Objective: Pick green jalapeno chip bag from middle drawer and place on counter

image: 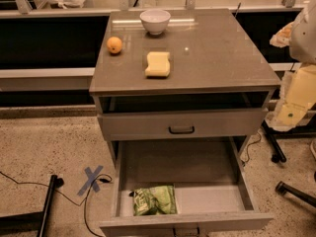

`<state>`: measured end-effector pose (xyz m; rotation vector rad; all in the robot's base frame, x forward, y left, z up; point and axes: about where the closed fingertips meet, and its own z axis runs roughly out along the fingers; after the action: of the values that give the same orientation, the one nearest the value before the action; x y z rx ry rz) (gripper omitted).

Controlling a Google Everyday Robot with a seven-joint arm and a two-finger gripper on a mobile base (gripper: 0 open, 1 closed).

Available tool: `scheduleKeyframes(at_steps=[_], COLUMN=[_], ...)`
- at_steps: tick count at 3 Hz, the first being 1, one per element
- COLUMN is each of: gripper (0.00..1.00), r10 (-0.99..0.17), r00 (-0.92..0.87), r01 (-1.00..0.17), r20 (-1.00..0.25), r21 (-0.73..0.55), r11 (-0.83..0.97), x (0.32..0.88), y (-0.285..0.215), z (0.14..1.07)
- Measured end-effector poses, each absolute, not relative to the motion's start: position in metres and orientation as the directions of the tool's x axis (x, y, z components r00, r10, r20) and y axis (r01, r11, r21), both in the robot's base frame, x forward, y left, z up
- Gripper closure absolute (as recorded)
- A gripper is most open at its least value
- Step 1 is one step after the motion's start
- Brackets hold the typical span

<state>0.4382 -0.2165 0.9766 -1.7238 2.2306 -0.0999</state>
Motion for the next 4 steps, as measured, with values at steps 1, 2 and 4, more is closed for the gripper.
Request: scheduleKeyframes(at_steps=[1,2,4], gripper=[0.0,0.0,0.0], r10=[-0.953,-0.95,-0.911], r00=[-0.221,-0.226,-0.329], r01=[-0.931,-0.941,-0.943], r20=[-0.207,-0.215,-0.25], r21=[-0.247,-0.203,0.03], r11=[0.27,0.27,0.333], x=[0.438,0.452,0.491], y=[-0.217,-0.213,-0.197], z=[0.977,0.954,0.777])
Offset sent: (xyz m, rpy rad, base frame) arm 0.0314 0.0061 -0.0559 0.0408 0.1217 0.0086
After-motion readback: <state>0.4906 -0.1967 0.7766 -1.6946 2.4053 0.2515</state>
